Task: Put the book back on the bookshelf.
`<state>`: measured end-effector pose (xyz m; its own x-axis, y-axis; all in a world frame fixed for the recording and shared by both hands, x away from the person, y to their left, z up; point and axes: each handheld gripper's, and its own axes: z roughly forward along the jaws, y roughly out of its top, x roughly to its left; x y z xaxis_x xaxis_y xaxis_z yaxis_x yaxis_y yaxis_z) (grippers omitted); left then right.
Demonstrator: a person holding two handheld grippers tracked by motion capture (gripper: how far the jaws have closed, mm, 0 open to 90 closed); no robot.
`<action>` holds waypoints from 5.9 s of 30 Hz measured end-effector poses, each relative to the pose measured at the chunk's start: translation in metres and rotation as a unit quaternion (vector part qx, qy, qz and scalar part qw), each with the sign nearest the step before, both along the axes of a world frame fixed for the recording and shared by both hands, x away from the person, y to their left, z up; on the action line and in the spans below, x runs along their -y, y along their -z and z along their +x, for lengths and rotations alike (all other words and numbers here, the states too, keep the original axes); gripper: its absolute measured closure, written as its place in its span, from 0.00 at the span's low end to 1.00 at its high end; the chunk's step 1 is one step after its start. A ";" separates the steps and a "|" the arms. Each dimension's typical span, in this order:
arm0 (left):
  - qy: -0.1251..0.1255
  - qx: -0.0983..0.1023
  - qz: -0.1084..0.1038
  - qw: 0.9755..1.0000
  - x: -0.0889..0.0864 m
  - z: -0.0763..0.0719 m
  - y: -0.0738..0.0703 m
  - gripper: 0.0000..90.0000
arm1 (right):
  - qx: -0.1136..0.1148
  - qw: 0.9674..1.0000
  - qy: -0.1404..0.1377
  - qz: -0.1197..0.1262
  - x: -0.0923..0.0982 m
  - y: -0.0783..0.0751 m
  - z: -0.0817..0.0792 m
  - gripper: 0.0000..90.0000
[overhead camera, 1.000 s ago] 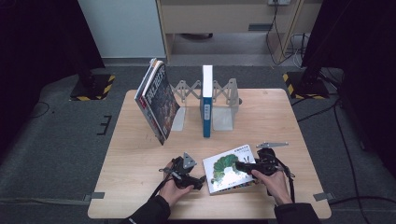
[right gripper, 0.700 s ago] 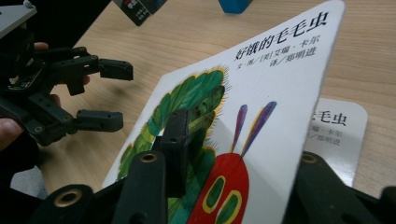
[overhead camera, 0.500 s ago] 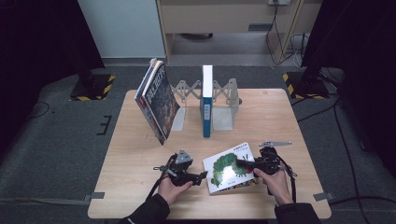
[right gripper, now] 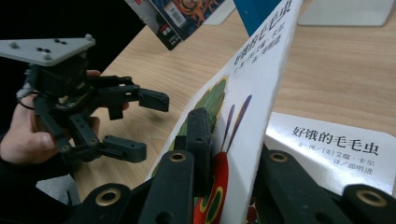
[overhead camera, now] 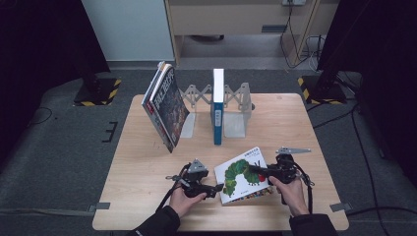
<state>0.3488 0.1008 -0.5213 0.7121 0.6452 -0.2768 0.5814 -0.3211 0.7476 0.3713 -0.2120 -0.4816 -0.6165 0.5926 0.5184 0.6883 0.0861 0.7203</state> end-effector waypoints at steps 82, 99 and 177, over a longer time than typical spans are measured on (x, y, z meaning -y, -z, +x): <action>0.041 -0.030 -0.043 0.998 0.015 0.003 0.017 0.02 | 0.051 0.993 -0.001 -0.109 -0.011 0.011 -0.001 0.66; 0.036 -0.036 -0.057 0.997 0.011 0.005 0.018 0.02 | 0.045 0.991 -0.016 -0.123 -0.021 0.020 -0.001 0.61; 0.006 -0.048 -0.075 0.996 -0.005 0.010 0.019 0.31 | 0.067 0.980 0.030 -0.185 -0.023 0.027 -0.004 0.38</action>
<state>0.3591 0.1062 -0.5404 0.6857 0.5827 -0.4363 0.6486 -0.2170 0.7295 0.3675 -0.1892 -0.5082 -0.6222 0.7625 0.1777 0.6021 0.3209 0.7311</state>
